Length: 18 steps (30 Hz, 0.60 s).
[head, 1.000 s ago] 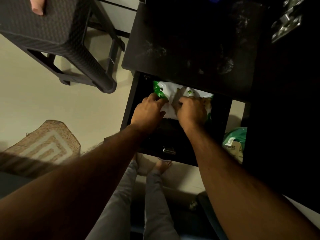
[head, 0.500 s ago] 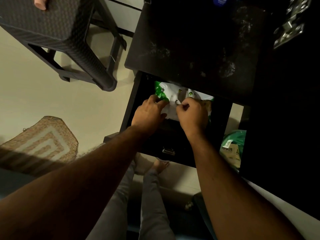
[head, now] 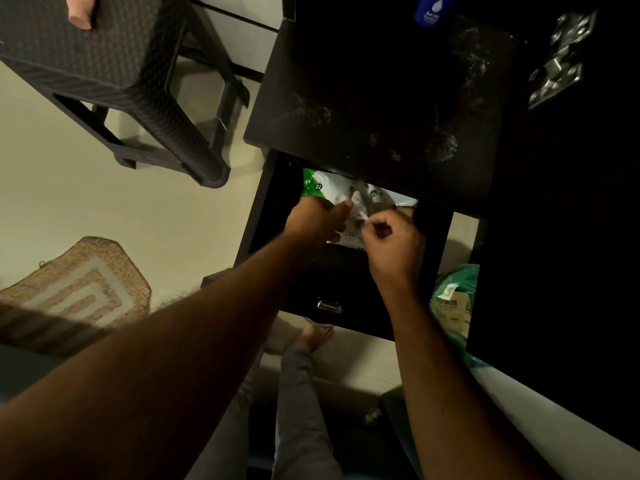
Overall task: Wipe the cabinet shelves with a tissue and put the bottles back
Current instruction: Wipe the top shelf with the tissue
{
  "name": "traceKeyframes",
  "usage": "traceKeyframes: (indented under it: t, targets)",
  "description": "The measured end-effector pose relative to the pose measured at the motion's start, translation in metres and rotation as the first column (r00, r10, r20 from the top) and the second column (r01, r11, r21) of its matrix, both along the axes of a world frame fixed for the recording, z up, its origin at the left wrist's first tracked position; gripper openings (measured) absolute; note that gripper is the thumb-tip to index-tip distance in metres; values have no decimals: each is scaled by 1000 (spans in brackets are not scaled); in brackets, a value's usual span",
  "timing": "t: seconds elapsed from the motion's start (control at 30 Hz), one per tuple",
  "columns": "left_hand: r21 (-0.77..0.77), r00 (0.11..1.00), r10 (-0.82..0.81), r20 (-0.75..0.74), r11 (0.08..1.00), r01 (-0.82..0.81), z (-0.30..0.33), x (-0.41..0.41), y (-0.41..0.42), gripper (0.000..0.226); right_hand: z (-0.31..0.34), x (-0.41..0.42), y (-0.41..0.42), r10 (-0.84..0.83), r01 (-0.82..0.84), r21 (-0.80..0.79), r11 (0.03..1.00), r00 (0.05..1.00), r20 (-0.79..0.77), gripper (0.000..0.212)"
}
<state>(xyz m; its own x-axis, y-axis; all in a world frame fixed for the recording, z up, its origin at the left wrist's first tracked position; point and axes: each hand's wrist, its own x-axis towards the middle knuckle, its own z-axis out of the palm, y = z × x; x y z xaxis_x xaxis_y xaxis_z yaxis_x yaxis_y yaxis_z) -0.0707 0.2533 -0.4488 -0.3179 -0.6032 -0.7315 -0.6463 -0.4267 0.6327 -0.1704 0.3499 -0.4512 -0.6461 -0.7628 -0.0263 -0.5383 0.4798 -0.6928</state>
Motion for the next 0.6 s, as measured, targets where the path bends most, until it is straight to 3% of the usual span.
traceKeyframes:
  t: [0.07,0.17,0.3,0.47,0.53,0.6]
  targets:
    - [167,990,124,-67,980,-111,6,-6,3,40,3,1,4,14,-14,-32,999,1000,-24,7]
    - [256,973,191,-131,955,-153,11,-9,8,26,7,2,8,48,-49,-58,997,998,-29,7]
    - [213,970,200,-141,963,-168,12,-8,5,14,12,1,13,52,-51,-41,998,998,32,6]
    - [135,948,155,-277,983,-121,13,8,-7,16,12,-13,6,-238,231,56,971,932,274,7]
    - [207,936,140,-323,976,-74,14,15,-11,19,12,-20,-4,-281,217,184,959,828,485,9]
    - [317,916,186,-355,946,-69,15,18,-12,26,14,-21,-14,-311,162,268,950,580,753,16]
